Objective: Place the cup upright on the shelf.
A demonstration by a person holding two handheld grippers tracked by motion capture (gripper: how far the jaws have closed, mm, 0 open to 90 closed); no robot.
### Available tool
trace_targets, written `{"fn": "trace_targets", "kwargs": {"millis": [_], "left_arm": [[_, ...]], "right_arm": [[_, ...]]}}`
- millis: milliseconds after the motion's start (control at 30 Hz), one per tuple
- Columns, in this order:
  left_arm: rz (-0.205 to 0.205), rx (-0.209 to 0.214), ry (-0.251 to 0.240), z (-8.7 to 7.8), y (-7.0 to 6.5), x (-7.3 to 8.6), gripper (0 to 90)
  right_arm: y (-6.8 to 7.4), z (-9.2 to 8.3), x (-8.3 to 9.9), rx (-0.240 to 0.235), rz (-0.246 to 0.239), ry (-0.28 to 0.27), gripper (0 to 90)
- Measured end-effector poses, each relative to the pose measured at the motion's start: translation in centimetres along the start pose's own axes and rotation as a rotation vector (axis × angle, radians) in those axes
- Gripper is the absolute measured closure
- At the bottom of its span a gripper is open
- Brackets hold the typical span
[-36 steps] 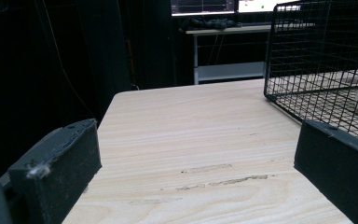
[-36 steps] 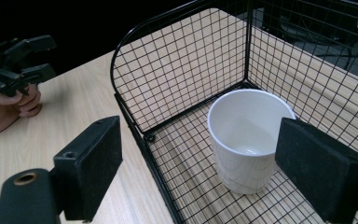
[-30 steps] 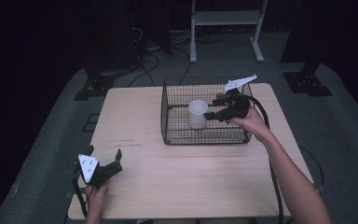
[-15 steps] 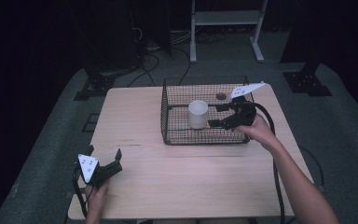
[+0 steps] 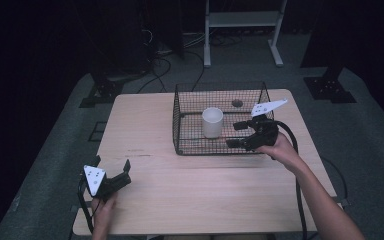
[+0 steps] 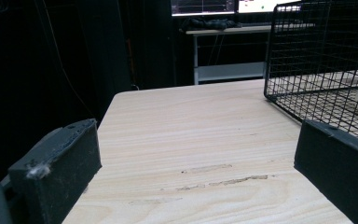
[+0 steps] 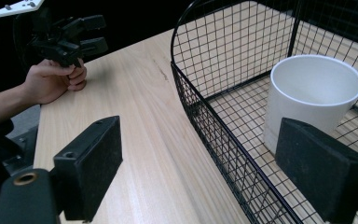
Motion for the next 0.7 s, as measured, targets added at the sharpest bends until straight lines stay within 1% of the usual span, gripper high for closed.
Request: {"fn": "trace_targets", "kwargs": {"millis": [167, 333, 700], "left_arm": [[0.003, 0.003, 0.000, 0.0, 0.0, 0.0, 0.0], [0.004, 0.003, -0.001, 0.0, 0.0, 0.0, 0.0], [0.006, 0.002, -0.001, 0.0, -0.1, 0.0, 0.0]], "right_arm": [[0.5, -0.4, 0.4, -0.003, -0.004, -0.007, 13.8], [0.5, -0.8, 1.4, -0.005, 0.012, -0.008, 13.8], [1.2, -2.1, 3.2, 0.012, 0.013, -0.016, 13.9]]}}
Point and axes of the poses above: each handheld gripper's, and its own axes: z roughly forward along the jaws, x roughly out of its underside, y roughly to its left, the point moved 1 cm from there along z, roughly forward along the jaws, and after that the axes turned 10 degrees about -y, right-handed, at the moved point
